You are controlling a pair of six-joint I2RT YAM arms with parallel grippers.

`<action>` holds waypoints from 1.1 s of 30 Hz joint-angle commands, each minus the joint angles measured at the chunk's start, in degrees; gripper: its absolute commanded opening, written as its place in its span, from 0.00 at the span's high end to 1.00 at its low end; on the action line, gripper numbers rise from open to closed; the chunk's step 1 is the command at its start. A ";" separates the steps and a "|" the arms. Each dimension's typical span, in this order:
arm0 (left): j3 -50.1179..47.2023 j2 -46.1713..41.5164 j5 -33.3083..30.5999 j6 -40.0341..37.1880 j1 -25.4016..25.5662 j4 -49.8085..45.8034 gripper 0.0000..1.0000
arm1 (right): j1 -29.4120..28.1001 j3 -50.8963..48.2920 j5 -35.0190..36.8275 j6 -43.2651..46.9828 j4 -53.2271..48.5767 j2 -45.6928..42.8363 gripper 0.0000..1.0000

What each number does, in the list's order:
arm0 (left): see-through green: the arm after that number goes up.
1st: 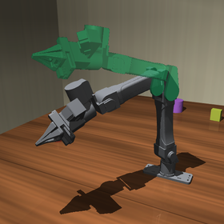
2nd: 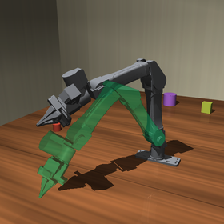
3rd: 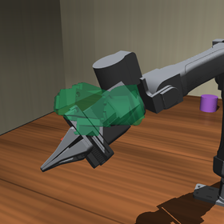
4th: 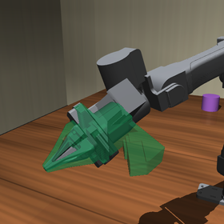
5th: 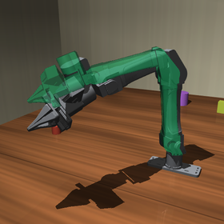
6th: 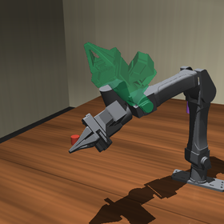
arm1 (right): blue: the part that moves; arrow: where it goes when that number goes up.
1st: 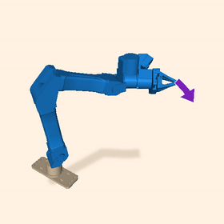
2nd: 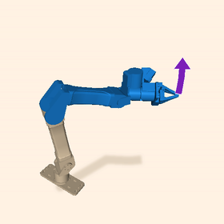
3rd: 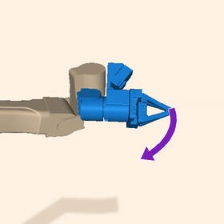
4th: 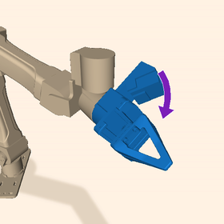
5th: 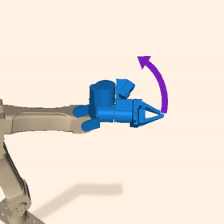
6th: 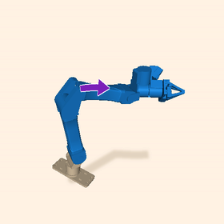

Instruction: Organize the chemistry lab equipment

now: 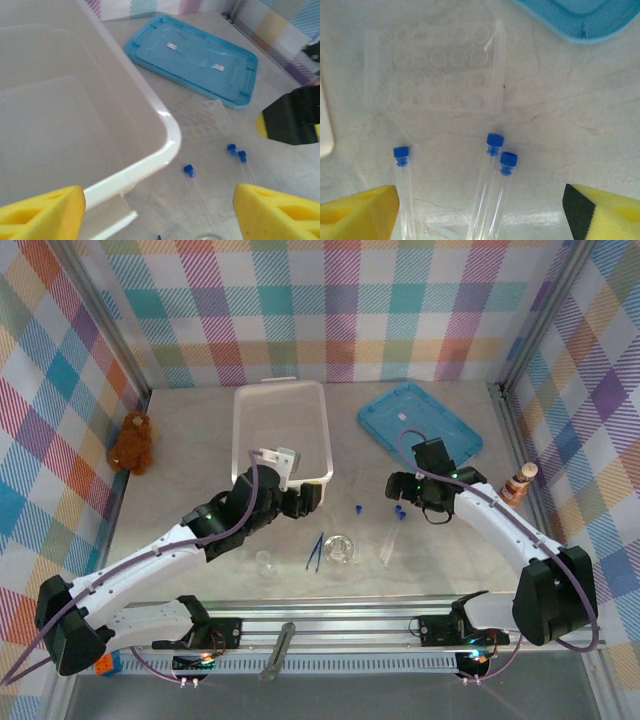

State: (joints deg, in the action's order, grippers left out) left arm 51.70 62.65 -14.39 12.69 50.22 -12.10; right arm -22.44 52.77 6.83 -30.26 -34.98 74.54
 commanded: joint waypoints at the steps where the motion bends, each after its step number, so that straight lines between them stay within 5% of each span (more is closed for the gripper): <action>1: 1.77 1.70 -2.90 -1.89 4.13 1.11 0.24 | -2.48 -1.79 1.55 -2.70 -1.64 -0.32 0.17; 10: 1.37 6.79 -4.00 0.22 9.89 5.74 0.27 | -9.05 -1.81 6.63 -5.91 -2.28 3.85 0.30; 22: 0.86 7.93 -3.17 1.32 10.87 6.42 0.29 | -8.84 -2.23 9.67 -9.88 -2.40 7.45 0.55; 33: 0.27 8.13 -2.43 1.97 10.90 6.66 0.29 | -7.55 -5.38 8.51 -12.86 0.43 8.70 0.62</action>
State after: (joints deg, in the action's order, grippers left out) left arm 51.70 70.46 -17.12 13.93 60.64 -7.09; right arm -30.72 48.90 15.18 -41.19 -35.16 83.77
